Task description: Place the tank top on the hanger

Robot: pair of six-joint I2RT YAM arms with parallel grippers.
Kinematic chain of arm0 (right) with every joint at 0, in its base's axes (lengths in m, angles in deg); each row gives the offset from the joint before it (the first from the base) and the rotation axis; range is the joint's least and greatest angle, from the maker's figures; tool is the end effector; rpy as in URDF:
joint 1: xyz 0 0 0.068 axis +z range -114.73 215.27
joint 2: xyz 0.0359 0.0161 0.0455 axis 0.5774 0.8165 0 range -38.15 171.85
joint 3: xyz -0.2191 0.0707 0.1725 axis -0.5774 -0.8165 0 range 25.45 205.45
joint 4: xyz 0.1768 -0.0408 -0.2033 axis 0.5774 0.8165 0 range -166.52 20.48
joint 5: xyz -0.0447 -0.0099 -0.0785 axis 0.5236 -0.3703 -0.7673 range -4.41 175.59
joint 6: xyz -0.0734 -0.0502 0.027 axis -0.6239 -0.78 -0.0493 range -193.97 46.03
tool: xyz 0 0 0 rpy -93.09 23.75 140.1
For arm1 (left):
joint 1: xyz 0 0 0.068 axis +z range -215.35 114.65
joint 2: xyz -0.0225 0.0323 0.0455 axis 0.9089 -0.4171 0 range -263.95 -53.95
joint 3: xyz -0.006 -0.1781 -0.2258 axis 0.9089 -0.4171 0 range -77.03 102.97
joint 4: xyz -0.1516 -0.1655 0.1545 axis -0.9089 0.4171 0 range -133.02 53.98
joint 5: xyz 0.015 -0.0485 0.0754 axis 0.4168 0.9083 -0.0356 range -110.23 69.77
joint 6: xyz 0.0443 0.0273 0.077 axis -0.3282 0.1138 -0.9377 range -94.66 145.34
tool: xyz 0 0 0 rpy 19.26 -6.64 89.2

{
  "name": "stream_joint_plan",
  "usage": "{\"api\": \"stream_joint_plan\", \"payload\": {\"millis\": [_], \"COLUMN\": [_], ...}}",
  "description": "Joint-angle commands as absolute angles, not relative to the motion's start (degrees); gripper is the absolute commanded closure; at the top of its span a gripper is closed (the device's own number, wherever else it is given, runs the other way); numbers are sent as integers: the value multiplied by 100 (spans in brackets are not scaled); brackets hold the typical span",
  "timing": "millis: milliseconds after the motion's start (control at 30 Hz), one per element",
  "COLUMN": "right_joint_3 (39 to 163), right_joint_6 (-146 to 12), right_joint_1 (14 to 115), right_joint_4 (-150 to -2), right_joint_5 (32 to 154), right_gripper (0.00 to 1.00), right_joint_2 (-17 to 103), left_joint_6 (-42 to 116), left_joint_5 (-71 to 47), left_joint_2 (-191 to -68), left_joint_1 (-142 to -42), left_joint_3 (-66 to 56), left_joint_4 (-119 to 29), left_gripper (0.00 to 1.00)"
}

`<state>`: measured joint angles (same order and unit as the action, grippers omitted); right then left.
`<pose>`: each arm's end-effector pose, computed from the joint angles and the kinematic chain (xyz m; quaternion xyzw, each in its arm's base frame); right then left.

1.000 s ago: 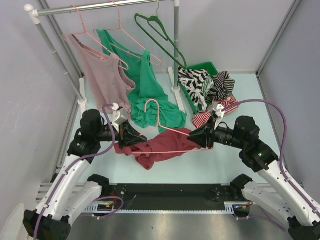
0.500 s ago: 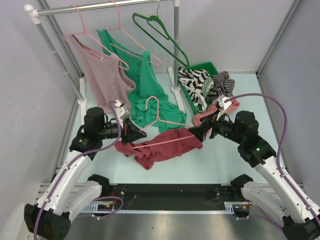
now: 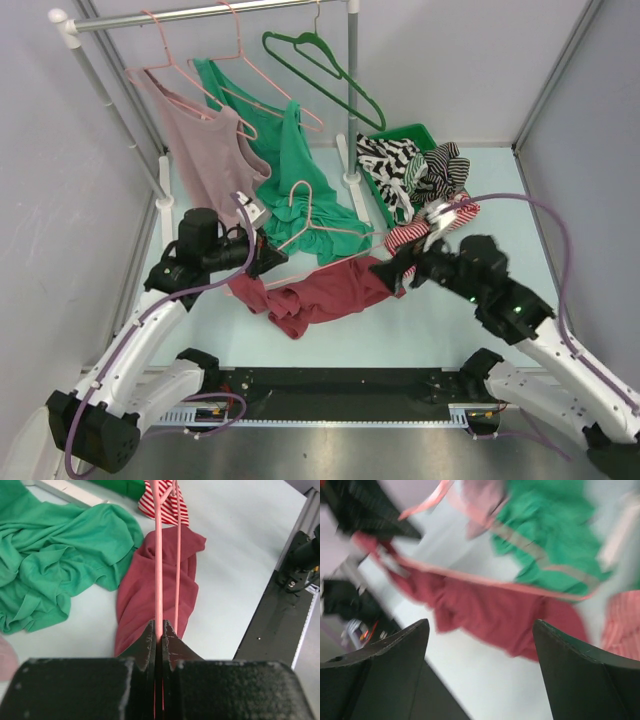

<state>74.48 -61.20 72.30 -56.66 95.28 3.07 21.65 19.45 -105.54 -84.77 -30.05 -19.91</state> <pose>0.1584 0.1371 0.3592 -0.2147 0.7461 0.3235 0.5408 0.1989 -0.1267 0.3071 0.3333 0.7536 -0.3543 0.4421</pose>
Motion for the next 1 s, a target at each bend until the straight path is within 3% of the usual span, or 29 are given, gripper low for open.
{"api": "stream_joint_plan", "payload": {"millis": [0, 133, 233, 533, 967], "right_joint_3": [6766, 6325, 6254, 6464, 6869], "right_joint_6": [-5394, -4832, -4586, -4058, -3653], "right_joint_1": [8867, 10256, 10671, 11112, 11349], "right_joint_4": [-6550, -7492, -8125, -9488, -10113], "right_joint_5": [8141, 7137, 6977, 7039, 6406], "right_gripper": [11, 12, 14, 25, 31], "right_joint_2": [692, 1326, 2070, 4242, 5791], "left_joint_6": [2024, 2059, 2085, 2147, 2191], "left_joint_5": [1546, 1274, 1142, 1027, 1088], "left_joint_2": [-10475, -10405, -10413, -10211, -10150], "left_joint_1": [-8548, -8565, -8565, -8557, -8557], "left_joint_3": [-2834, -2896, -2922, -3054, -3080], "left_joint_4": [-2035, -2061, -2061, -2105, -2123], "left_gripper": [100, 100, 100, 100, 100]}}
